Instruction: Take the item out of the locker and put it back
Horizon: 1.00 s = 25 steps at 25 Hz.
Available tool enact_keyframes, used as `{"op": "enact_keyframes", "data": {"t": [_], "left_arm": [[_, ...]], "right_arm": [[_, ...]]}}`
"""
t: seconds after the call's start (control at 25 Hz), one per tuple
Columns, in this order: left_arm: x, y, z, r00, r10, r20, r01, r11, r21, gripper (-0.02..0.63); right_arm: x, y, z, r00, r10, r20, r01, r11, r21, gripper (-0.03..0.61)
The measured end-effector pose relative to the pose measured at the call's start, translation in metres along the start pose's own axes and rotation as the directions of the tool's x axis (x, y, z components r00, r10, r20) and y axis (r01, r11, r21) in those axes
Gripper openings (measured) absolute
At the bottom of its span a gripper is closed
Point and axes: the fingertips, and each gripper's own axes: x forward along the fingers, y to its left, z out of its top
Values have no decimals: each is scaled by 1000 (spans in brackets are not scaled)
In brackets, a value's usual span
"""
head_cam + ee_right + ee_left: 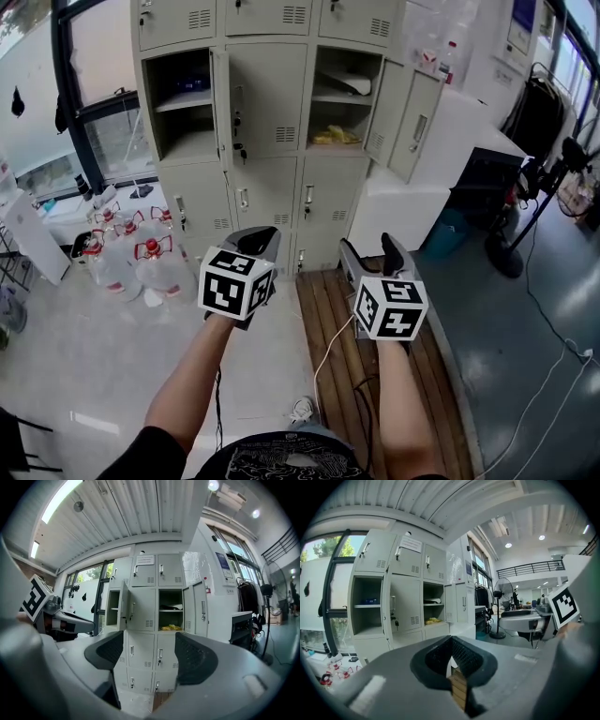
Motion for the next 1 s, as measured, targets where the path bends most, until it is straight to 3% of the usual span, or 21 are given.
{"op": "enact_keyframes", "data": {"t": [0.4, 1.0], "left_arm": [[87, 24, 22, 1000, 27, -13, -27, 1000, 0, 0], [170, 42, 36, 997, 71, -29, -71, 997, 11, 0]], "right_arm": [[80, -60, 13, 1000, 16, -1, -16, 1000, 2, 354], [150, -113, 13, 998, 69, -2, -69, 997, 16, 348]]}}
